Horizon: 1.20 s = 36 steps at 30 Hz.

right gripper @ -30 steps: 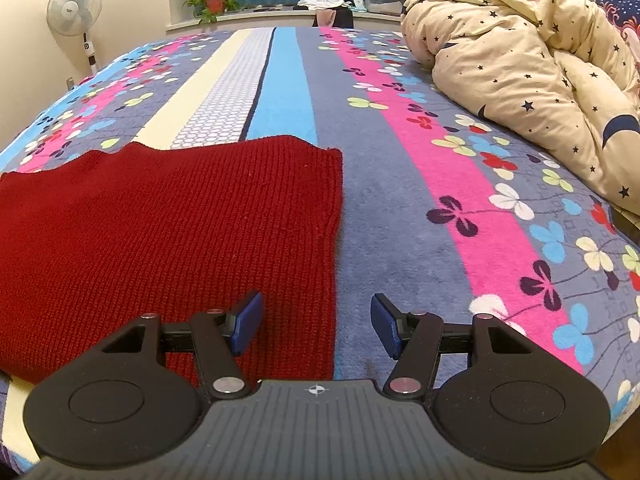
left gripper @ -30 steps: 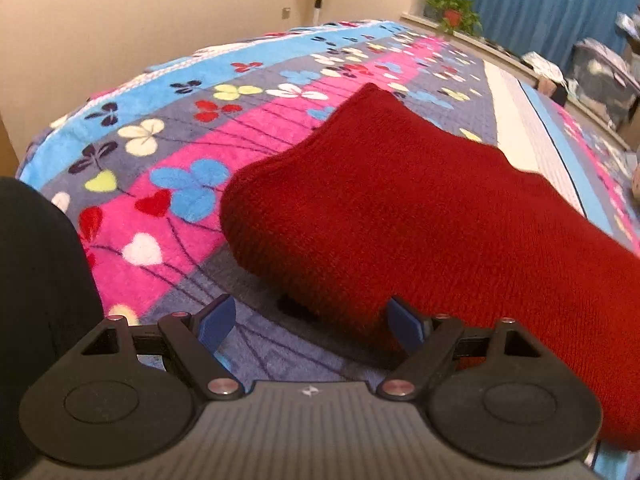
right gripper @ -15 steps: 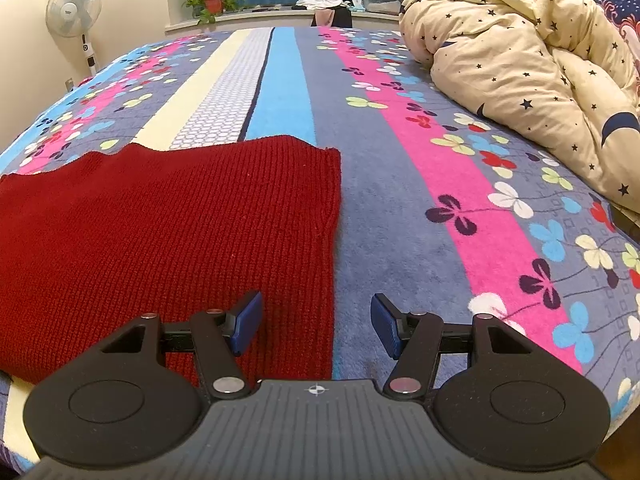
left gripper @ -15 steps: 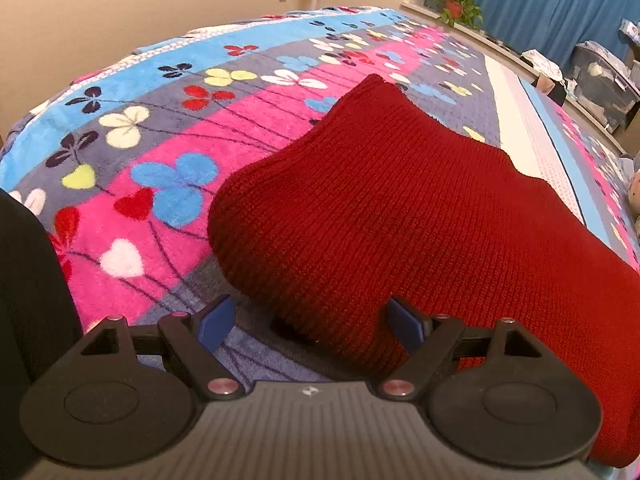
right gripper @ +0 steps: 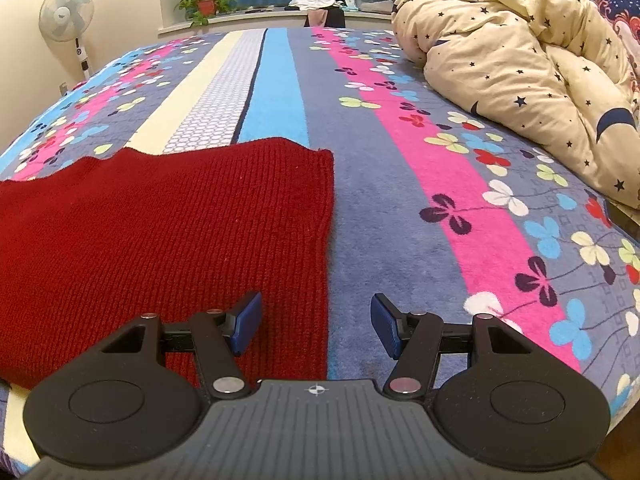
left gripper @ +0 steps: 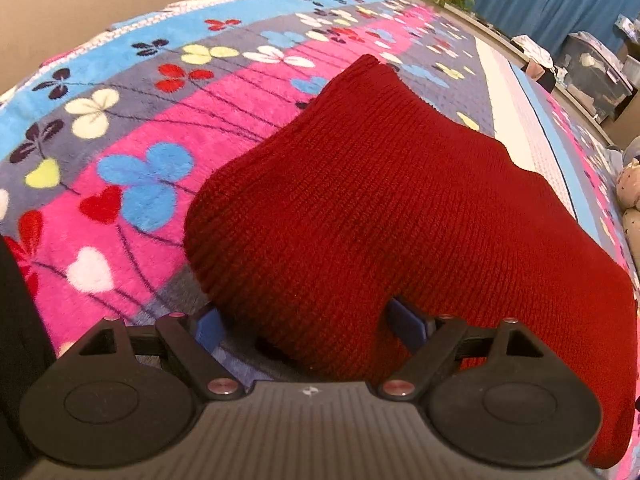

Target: Fold small clothes

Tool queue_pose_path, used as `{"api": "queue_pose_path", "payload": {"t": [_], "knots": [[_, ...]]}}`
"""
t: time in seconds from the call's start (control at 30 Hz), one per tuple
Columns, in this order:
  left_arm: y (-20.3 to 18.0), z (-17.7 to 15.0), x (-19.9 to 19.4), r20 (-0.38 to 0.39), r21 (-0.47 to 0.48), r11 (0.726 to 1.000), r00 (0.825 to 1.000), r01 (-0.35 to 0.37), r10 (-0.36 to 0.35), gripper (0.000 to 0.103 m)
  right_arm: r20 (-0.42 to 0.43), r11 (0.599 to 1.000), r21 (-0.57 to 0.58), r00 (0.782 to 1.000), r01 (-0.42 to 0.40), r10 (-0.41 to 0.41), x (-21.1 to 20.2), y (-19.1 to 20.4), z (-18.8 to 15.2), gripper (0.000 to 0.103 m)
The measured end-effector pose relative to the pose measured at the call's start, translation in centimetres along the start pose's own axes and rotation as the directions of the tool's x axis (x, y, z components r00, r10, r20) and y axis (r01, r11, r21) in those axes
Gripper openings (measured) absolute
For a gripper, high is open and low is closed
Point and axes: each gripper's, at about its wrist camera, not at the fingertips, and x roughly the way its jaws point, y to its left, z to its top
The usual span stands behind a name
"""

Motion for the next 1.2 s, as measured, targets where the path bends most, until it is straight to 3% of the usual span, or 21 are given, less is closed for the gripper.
{"api": "queue_pose_path", "payload": {"t": [0.23,0.27,0.33,0.37,0.4,0.57,0.67,0.73,0.8,0.9,0.97,1.07,1.13,1.17,1.2], "knots": [[-0.3,0.0,0.1,-0.002,-0.015,1.000,1.000,-0.014,0.014,0.087,0.019,0.999,0.031,1.000,-0.016,0.016,-0.7,-0.9,0.3,0.061],[-0.3,0.1,0.0,0.004,-0.026,1.000,1.000,-0.017,0.017,0.081,0.020,0.999,0.040,1.000,-0.020,0.019,-0.7,-1.0,0.3,0.061],[-0.4,0.4,-0.7,0.025,-0.038,0.999,0.999,-0.035,0.036,0.060,0.025,0.998,0.055,0.999,-0.027,0.026,-0.9,-1.2,0.5,0.061],[-0.8,0.6,-1.2,0.034,-0.028,0.999,0.999,-0.038,0.039,0.037,0.031,0.998,0.061,0.999,-0.031,0.029,-1.1,-1.3,0.6,0.061],[-1.3,0.8,-1.7,0.042,-0.013,0.999,0.999,-0.031,0.031,0.023,0.039,0.997,0.067,0.999,-0.036,0.033,-1.2,-1.4,0.7,0.061],[-6.1,1.2,-5.5,0.189,0.130,0.988,0.980,-0.087,0.061,0.017,0.096,0.994,0.099,0.995,-0.040,0.030,-2.4,-2.0,1.3,0.061],[-11.3,0.5,-8.1,0.294,0.300,0.952,0.955,-0.057,-0.036,0.016,0.140,0.991,0.129,0.990,-0.028,0.009,-3.1,-2.9,1.5,0.060],[-14.7,-0.6,-9.2,0.309,0.425,0.905,0.942,-0.012,-0.132,0.016,0.171,0.989,0.151,0.985,-0.014,-0.012,-3.5,-3.6,1.5,0.058],[-18.3,-2.3,-9.9,0.287,0.548,0.836,0.931,0.035,-0.227,0.015,0.202,0.985,0.175,0.979,-0.009,-0.027,-4.0,-4.4,1.5,0.055],[-22.8,-5.7,-10.0,0.234,0.672,0.736,0.920,0.079,-0.313,0.015,0.235,0.980,0.200,0.971,-0.005,-0.043,-4.3,-5.4,1.5,0.054],[-25.4,-8.5,-9.4,0.149,0.744,0.654,0.919,0.139,-0.365,0.015,0.251,0.976,0.217,0.967,-0.009,-0.047,-4.4,-5.8,1.5,0.054],[-28.5,-13.1,-7.9,-0.028,0.843,0.481,0.911,0.242,-0.411,0.016,0.261,0.972,0.233,0.965,-0.024,-0.039,-4.4,-6.2,1.5,0.054],[-29.2,-15.6,-7.2,-0.085,0.880,0.396,0.907,0.262,-0.413,0.021,0.261,0.970,0.240,0.965,-0.039,-0.026,-4.4,-6.2,1.4,0.055],[-29.0,-16.4,-7.2,-0.079,0.900,0.360,0.903,0.247,-0.422,0.030,0.259,0.969,0.243,0.966,-0.047,-0.018,-4.3,-6.2,1.4,0.055],[-28.8,-16.7,-7.3,-0.099,0.909,0.327,0.893,0.261,-0.438,0.049,0.255,0.967,0.246,0.967,-0.060,-0.005,-4.2,-6.1,1.3,0.056]]}}
